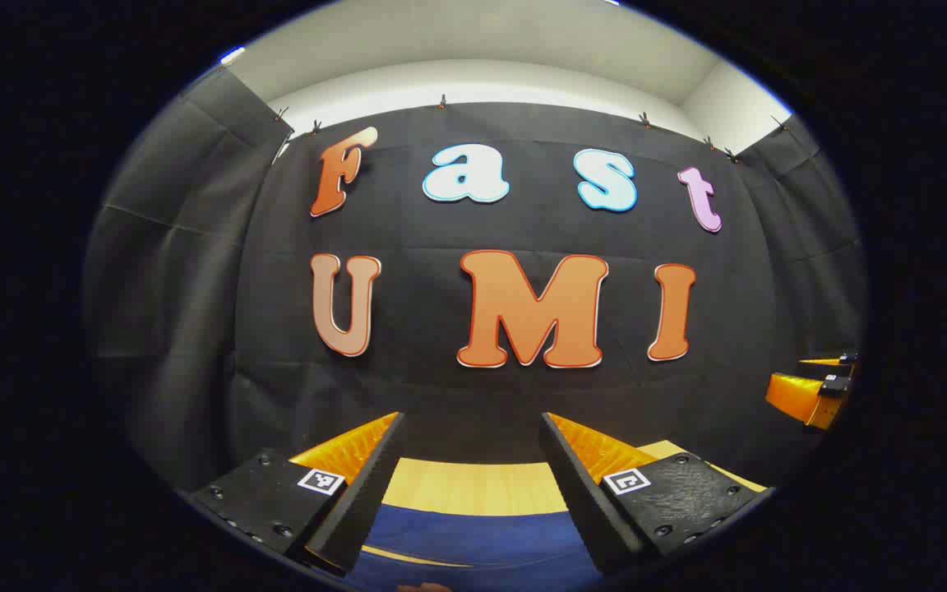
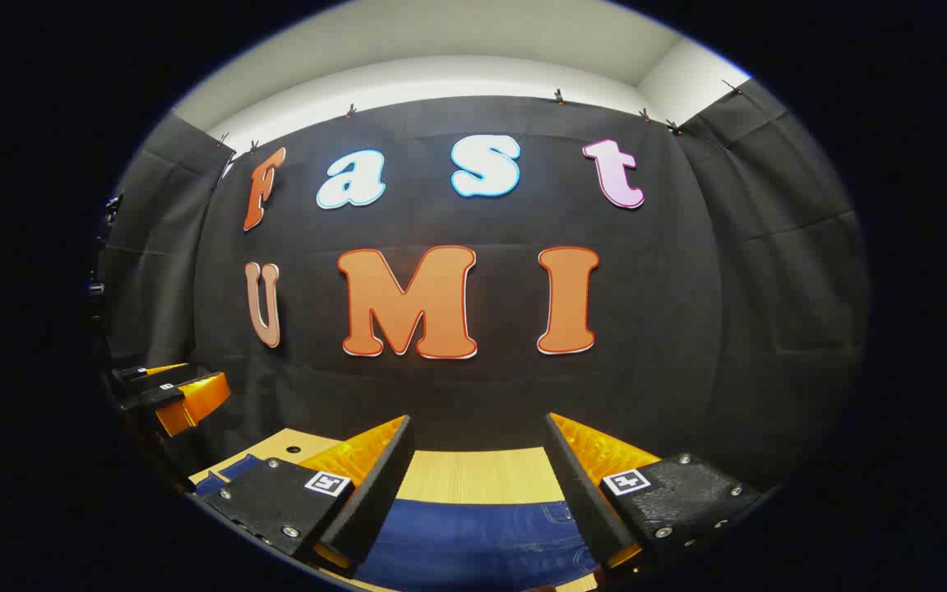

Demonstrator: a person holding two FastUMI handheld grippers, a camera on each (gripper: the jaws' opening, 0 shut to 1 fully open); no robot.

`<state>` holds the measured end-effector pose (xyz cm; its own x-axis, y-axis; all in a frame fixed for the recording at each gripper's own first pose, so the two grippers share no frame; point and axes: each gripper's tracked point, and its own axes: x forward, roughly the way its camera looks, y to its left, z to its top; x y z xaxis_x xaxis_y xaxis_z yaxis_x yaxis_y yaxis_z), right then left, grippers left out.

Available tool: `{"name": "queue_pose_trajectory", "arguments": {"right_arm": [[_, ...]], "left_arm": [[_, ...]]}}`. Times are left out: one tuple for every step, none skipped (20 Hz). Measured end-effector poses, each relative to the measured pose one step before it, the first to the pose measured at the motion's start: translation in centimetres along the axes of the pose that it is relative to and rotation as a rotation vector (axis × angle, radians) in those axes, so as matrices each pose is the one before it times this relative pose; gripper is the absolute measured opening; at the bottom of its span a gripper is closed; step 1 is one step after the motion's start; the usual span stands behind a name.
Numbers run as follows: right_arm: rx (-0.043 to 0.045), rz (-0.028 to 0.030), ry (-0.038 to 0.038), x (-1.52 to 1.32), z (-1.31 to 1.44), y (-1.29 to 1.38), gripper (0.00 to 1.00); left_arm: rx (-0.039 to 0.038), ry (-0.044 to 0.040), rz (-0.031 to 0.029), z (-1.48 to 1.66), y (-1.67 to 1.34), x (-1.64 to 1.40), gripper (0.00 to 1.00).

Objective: Grasp the waist and the cuffs of the jeans and fold them to make the two legs overlap; first hold the waist and fold one-third of the jeans toward the cuffs, then hold the cuffs and fold the remaining one-third in the same direction to finish folding.

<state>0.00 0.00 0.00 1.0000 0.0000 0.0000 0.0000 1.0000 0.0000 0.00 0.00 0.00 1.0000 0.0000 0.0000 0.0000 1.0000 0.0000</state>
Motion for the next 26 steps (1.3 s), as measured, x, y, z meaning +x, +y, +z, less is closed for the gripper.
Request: {"name": "queue_pose_trajectory", "arguments": {"right_arm": [[0.00819, 0.01089, -0.01431, 0.957, 0.235, 0.13, 0.95], [0.00326, 0.01756, 0.00231, 0.1, -0.203, 0.32, 0.93], [-0.00922, 0.00704, 0.017, 0.522, -0.545, 0.019, 0.98], [-0.01371, 0.01121, 0.01005, 0.242, -0.454, -0.065, 0.98], [-0.01572, 0.00786, 0.00832, 0.325, -0.193, -0.157, 0.96], [-0.02397, -0.00233, 0.00764, 0.486, -0.386, -0.326, 0.99], [-0.02238, 0.00057, 0.00584, 0.43, -0.275, -0.171, 0.96], [-0.01224, 0.00529, 0.00246, 0.045, -0.246, -0.147, 0.96], [-0.00116, 0.00685, 0.00388, 0.004, -0.327, -0.194, 0.96], [0.00259, 0.00325, 0.00768, 0.202, -0.349, -0.084, 0.96], [0.00061, 0.00255, 0.01171, 0.188, -0.415, -0.132, 0.96], [-0.00477, -0.00219, 0.01044, 0.187, -0.592, -0.32, 0.94], [-0.00525, 0.0011, 0.0012, 0.014, -0.282, -0.258, 0.96], [-0.00357, -0.00113, 0.00593, -0.053, -0.528, -0.213, 0.97], [0.00047, -0.0004, 0.0107, -0.092, -0.675, -0.298, 0.97], [0.00315, -0.00231, 0.01553, 0.089, -0.766, -0.26, 0.96], [0.00528, -0.00286, 0.02343, -0.044, -0.75, -0.28, 0.96], [0.0053, -0.01055, 0.02937, -0.017, -0.851, -0.412, 0.96], [0.00694, -0.01418, 0.01996, -0.203, -0.674, -0.592, 0.97], [0.00711, -0.01597, 0.01077, -0.211, -0.511, -0.542, 0.97], [0.00414, -0.01546, 0.01076, -0.064, -0.426, -0.561, 0.97], [-0.00026, -0.01509, 0.01845, -0.077, -0.494, -0.427, 0.97], [-0.00124, -0.01519, 0.01446, -0.017, -0.541, -0.442, 0.97], [-0.00111, -0.01566, 0.01781, 0.125, -0.494, -0.196, 0.97], [0.00641, -0.01016, 0.03019, 0.245, -0.658, -0.229, 0.97], [0.01229, -0.00942, 0.027, 0.179, -0.684, -0.303, 0.97]], "left_arm": [[0.00424, -0.00392, 0.01389, -0.096, 0.365, 0.328, 0.98], [0.00517, 0.00117, 0.01, -0.341, 0.06, 0.324, 0.98], [0.01314, 0.0086, 0.02033, -0.419, 0.256, 0.134, 0.97], [0.02396, 0.003, 0.0093, -0.457, -0.123, 0.02, 0.96], [0.03822, 0.00595, 0.01059, -0.33, -0.066, -0.114, 0.96], [0.03519, 0.02066, 0.01081, -0.897, -0.002, 0.036, 0.96], [0.01266, 0.01643, -0.01141, -0.86, -0.597, 0.105, 0.96], [-0.01391, 0.01753, -0.00025, -0.795, -0.539, 0.289, 0.98], [-0.03055, 0.00893, -0.00906, -0.573, -0.505, 0.077, 0.98], [-0.02363, 0.01413, -0.00692, -0.61, -0.468, -0.239, 0.98], [-0.01084, 0.00423, 0.00471, -0.325, -0.03, -0.043, 0.98], [-0.00024, 0.00014, 0.01413, -0.257, 0.232, 0.041, 0.98], [-0.00447, -0.00812, 0.01181, 0.068, 0.396, 0.009, 0.98], [-0.00776, -0.00364, -0.00323, -0.121, -0.071, 0.094, 1.0], [-0.00595, 0.00132, 0.00845, -0.068, 0.38, -0.027, 1.0], [-0.00246, 0.00658, 0.01083, -0.554, 0.672, -0.097, 1.0], [0.00006, -0.0011, 0.00764, -0.177, 0.646, -0.095, 0.98], [-0.00063, 0.00609, 0.00819, -0.193, 0.61, -0.073, 0.98], [0.00854, -0.00039, 0.00516, -0.103, 0.688, 0.038, 0.98], [0.00937, -0.00451, 0.01348, -0.121, 0.95, -0.002, 0.98], [0.01066, -0.0067, 0.00854, -0.025, 0.999, 0.163, 0.98], [0.0172, -0.00121, 0.02361, -0.366, 1.184, -0.078, 0.98], [0.02465, -0.00123, 0.02954, -0.223, 1.393, 0.081, 0.98], [0.02242, -0.00656, 0.01867, -0.265, 1.164, 0.042, 1.0], [0.01357, 0.00302, 0.00477, -0.349, 0.756, 0.075, 1.0], [0.00717, 0.01375, 0.00213, -0.826, 0.715, 0.022, 1.0]]}}
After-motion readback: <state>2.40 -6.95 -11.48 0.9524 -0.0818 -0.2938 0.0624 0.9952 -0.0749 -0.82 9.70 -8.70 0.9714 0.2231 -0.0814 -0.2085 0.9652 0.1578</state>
